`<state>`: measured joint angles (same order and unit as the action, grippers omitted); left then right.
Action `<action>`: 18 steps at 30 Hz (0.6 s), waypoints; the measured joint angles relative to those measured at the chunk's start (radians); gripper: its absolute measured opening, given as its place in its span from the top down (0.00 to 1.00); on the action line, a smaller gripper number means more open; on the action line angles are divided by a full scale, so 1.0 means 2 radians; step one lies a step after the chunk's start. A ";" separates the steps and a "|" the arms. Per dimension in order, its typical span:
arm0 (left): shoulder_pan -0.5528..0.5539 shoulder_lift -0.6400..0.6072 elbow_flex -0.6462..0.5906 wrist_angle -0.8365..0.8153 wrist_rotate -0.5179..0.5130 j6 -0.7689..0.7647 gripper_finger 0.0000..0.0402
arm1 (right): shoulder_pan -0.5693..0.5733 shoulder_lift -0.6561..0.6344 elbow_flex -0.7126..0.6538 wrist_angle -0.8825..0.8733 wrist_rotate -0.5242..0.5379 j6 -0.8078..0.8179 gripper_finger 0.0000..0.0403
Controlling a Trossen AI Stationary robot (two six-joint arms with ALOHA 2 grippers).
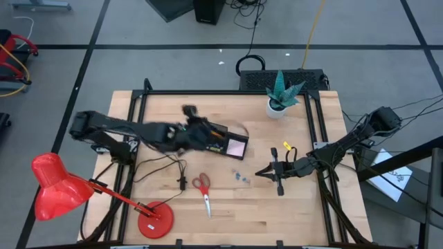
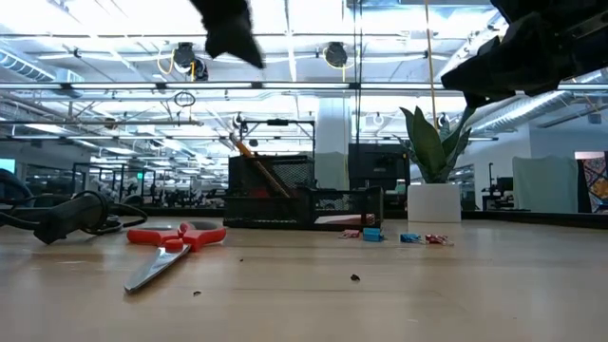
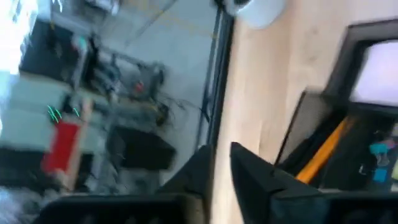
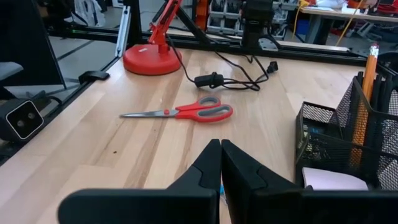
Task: Pick and place office supplies into organizer
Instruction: Adjust the black desk organizer
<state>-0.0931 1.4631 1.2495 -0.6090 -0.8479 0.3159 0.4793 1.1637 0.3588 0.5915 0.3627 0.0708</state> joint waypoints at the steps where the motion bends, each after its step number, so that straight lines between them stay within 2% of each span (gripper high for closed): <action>1: 0.016 -0.022 -0.019 0.008 0.017 -0.010 0.89 | 0.000 0.000 0.000 0.000 0.000 0.000 0.99; 4: 0.076 -0.082 -0.100 0.103 0.115 -0.014 0.98 | 0.000 0.000 0.000 -0.003 0.000 0.003 0.99; 8: 0.151 -0.141 -0.225 0.257 0.273 -0.009 0.96 | 0.000 0.000 -0.003 0.002 0.000 0.002 0.99; 11: 0.196 -0.159 -0.298 0.365 0.352 -0.024 0.98 | 0.000 0.000 -0.008 0.006 0.001 0.003 0.99; 14: 0.232 -0.162 -0.346 0.429 0.386 -0.048 0.99 | -0.004 0.000 -0.008 0.005 0.002 0.000 0.99; 18: 0.264 -0.151 -0.380 0.464 0.390 -0.100 0.98 | -0.011 0.000 -0.008 0.014 0.002 -0.003 0.99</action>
<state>0.4349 1.1615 0.4903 0.3195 -0.0677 0.1166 0.4579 1.1641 0.3431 0.6193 0.3676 0.0643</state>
